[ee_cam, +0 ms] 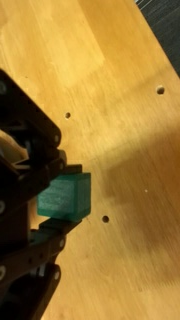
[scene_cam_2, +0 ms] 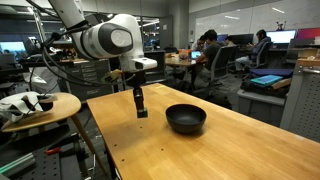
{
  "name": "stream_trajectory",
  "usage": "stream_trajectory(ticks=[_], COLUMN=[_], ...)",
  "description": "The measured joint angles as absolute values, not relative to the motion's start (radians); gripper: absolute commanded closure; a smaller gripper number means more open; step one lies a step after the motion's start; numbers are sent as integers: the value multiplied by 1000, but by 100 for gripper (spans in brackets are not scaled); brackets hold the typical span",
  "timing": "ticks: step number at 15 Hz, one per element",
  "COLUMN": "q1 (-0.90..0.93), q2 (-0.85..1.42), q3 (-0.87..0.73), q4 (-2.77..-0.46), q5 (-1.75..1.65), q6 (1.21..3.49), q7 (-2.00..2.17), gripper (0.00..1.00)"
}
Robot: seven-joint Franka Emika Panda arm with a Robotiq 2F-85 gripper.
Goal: Put the green block in the bowl
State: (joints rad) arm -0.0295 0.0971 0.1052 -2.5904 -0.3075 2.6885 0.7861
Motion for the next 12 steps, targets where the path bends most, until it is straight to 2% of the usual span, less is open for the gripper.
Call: stream_trajectory(ticks=[6,12], q1=[-24,-27], q2=[49,101], q3=[32,-22], q4=[-2445,-2335], q5=[-289,-289], q6=[2498,2482], q7=[633,535], gripper=[83,83])
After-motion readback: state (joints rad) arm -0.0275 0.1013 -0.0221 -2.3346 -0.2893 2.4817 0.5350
